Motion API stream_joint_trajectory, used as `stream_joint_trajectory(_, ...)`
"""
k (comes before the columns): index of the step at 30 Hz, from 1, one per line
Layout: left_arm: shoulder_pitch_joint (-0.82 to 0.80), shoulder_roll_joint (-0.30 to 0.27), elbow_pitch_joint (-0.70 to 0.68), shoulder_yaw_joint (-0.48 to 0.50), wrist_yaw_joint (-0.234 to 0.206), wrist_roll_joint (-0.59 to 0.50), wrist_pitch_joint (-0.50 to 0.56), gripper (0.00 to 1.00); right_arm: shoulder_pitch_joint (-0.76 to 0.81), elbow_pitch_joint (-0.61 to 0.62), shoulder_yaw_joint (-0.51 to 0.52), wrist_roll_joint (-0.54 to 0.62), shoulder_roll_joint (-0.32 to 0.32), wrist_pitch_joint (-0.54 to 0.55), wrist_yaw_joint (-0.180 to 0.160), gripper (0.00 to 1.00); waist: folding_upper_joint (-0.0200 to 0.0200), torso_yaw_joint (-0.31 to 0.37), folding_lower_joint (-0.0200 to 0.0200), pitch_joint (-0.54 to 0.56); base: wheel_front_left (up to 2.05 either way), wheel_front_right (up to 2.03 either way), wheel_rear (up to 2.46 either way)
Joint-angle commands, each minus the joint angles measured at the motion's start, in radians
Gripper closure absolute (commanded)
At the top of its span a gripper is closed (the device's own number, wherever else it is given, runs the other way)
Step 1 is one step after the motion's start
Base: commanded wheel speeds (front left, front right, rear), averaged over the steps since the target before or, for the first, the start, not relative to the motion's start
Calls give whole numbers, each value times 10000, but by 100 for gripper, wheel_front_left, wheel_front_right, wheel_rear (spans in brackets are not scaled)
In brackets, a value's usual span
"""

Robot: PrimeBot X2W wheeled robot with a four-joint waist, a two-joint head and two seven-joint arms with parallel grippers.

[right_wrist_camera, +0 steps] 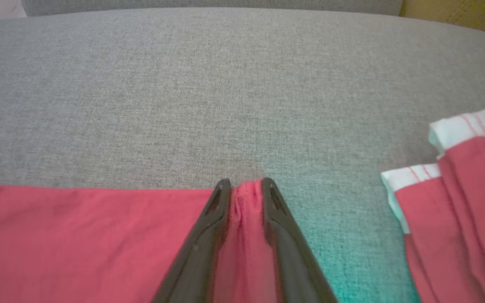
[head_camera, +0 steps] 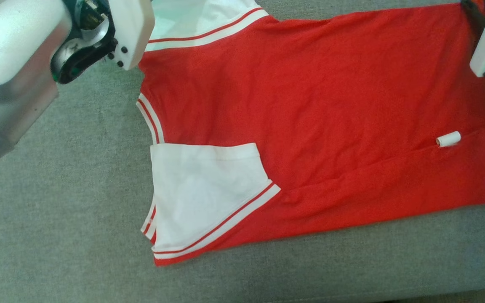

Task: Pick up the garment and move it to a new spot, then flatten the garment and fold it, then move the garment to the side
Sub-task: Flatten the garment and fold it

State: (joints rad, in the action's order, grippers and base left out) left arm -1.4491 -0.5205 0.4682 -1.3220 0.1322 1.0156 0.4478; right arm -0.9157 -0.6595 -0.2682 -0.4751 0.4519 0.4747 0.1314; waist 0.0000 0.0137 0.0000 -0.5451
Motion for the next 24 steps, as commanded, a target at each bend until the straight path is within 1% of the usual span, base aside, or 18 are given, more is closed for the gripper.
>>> stream_joint_trajectory(1, -517, -266, -164, 419, -15, -116, 0, 100, -105, 189, -93, -41, 165, -43, -7, 82, 0, 0, 0, 0, 0, 0, 0)
stream_joint_trajectory(2, -515, -266, -161, 419, -15, -131, -7, 100, -131, 137, -115, -42, 167, -45, -7, 98, 0, -3, 0, 0, 0, 0, 0)
stream_joint_trajectory(3, -511, -265, -157, 419, -15, -144, -17, 100, -152, 90, -136, -43, 168, -41, -7, 100, 0, -4, 0, 2, 0, 0, 0)
stream_joint_trajectory(10, -532, -340, -195, 418, -15, -519, -483, 100, -267, 3, -187, -199, 235, -263, -7, 100, 0, 28, 0, 54, 0, 0, 0)
stream_joint_trajectory(15, -730, -354, 21, 418, -15, -879, -1377, 100, -390, 40, -73, -259, 315, -662, -7, 100, 0, 42, 0, 149, 0, 0, 0)
stream_joint_trajectory(24, -1251, -79, 855, 418, -15, -1457, -3196, 100, -685, 87, 146, -307, 384, -1631, -7, 100, 0, 31, 0, 385, 0, 0, 0)
